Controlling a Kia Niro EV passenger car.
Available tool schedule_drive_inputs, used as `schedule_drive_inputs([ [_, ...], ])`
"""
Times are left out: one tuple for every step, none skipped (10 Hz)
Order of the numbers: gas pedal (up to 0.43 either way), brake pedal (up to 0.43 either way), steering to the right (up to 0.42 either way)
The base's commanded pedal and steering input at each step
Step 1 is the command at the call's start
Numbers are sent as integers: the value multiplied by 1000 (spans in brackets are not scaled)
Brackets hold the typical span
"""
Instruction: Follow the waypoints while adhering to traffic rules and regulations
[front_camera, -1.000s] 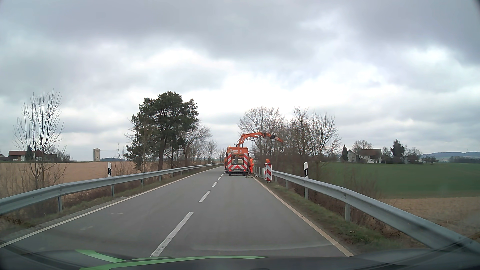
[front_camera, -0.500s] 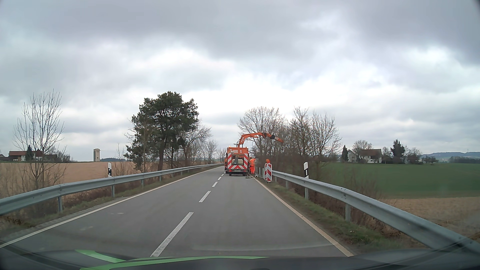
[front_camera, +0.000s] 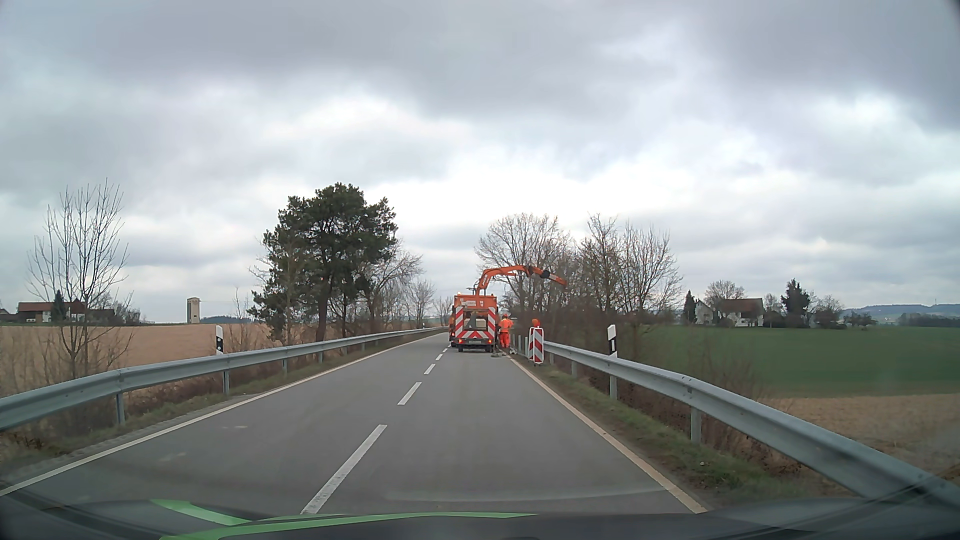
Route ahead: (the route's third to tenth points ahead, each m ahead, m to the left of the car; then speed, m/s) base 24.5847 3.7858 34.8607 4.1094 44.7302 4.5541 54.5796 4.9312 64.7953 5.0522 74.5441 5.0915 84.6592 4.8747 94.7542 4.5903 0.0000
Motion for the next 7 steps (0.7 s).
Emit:
schedule_drive_inputs([
  [0, 73, -13],
  [0, 67, -13],
  [0, 61, -13],
  [0, 61, -13],
  [0, 55, -13],
  [0, 49, -13],
  [0, 43, -13],
])
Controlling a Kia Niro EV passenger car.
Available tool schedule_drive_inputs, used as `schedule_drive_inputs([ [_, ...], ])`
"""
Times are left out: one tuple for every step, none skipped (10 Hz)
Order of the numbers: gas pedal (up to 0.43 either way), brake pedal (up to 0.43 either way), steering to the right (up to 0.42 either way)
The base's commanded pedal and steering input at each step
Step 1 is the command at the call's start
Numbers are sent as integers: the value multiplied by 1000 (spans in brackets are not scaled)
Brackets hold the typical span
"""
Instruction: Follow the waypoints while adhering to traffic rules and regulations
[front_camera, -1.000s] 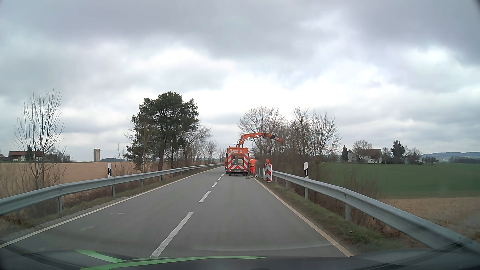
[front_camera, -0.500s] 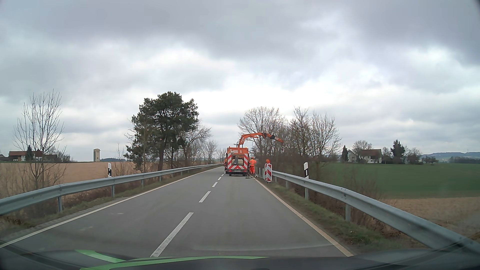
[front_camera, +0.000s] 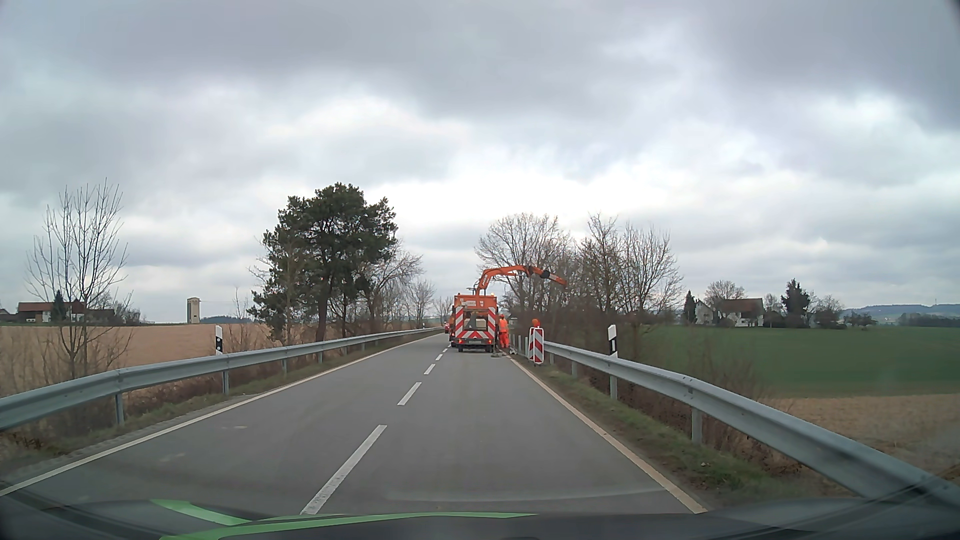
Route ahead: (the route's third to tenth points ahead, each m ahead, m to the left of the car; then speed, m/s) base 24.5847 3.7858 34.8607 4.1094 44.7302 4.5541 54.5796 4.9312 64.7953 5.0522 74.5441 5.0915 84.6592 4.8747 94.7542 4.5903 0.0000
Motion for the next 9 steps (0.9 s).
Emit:
schedule_drive_inputs([
  [0, 37, -13],
  [0, 30, -13],
  [0, 24, -13],
  [0, 24, -13],
  [0, 24, -13],
  [0, 24, -13],
  [0, 24, -13],
  [0, 24, -13],
  [0, 24, -13],
])
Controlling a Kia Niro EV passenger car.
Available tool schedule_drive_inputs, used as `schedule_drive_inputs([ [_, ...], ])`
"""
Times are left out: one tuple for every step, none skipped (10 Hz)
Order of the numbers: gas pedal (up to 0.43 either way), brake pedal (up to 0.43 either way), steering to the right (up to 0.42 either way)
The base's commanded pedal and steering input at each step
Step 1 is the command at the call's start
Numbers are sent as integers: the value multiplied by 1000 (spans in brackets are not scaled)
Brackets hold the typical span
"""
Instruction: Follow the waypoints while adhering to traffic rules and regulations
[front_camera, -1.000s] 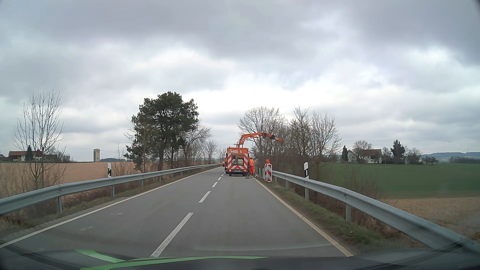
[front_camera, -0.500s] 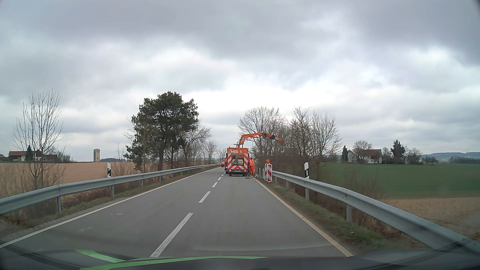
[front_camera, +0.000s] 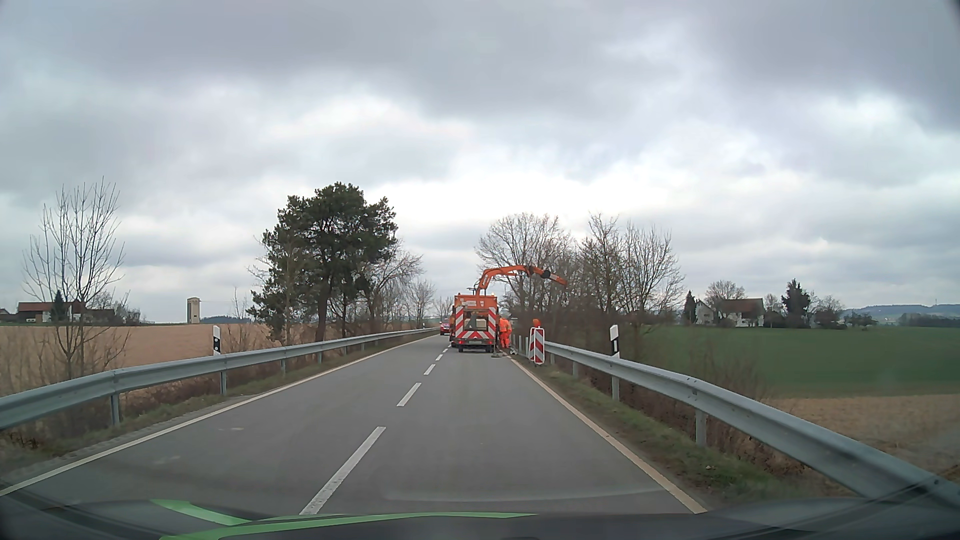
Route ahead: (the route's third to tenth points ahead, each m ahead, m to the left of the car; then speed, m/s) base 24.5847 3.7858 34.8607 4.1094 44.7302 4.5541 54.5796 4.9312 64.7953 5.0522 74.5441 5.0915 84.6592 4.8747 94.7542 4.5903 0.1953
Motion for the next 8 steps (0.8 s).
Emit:
schedule_drive_inputs([
  [0, 18, -13],
  [0, 12, -13],
  [0, 12, -13],
  [0, 12, -13],
  [0, 12, -13],
  [0, 12, -13],
  [0, 12, -13],
  [0, 18, -13],
])
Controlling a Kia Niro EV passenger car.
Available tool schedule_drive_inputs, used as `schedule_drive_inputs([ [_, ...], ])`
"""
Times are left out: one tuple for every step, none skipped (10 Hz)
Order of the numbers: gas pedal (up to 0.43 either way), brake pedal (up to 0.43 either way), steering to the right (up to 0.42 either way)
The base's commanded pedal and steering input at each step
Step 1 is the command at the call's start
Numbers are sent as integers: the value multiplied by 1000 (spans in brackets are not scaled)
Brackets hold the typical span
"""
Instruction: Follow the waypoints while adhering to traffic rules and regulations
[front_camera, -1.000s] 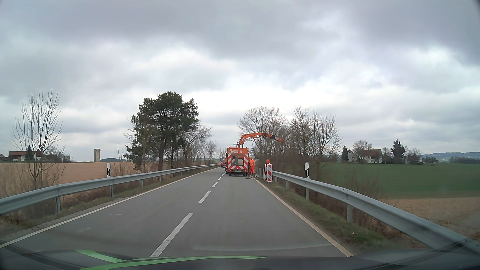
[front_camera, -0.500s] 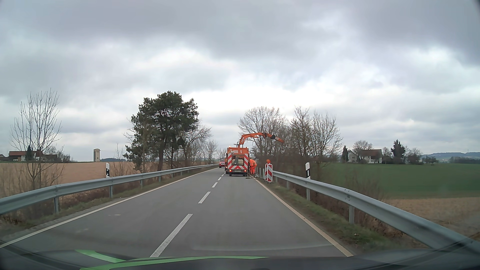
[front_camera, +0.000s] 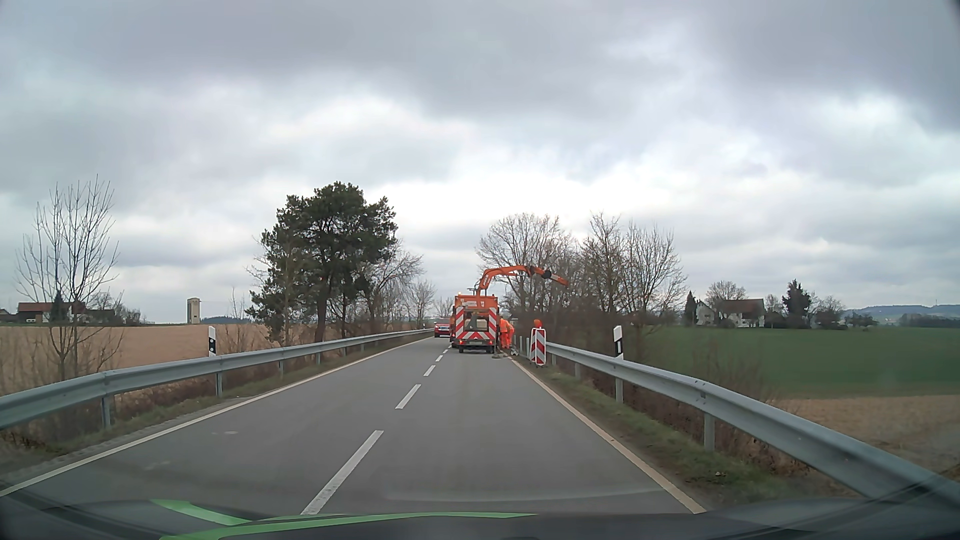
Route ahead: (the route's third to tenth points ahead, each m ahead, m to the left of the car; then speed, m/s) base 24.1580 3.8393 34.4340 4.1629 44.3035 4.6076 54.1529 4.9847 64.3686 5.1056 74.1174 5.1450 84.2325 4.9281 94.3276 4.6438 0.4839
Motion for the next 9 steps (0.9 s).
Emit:
schedule_drive_inputs([
  [0, 24, -13],
  [0, 37, -13],
  [0, 49, -13],
  [0, 55, -13],
  [0, 55, -13],
  [0, 55, -13],
  [0, 55, -13],
  [0, 55, -13],
  [0, 55, -13],
])
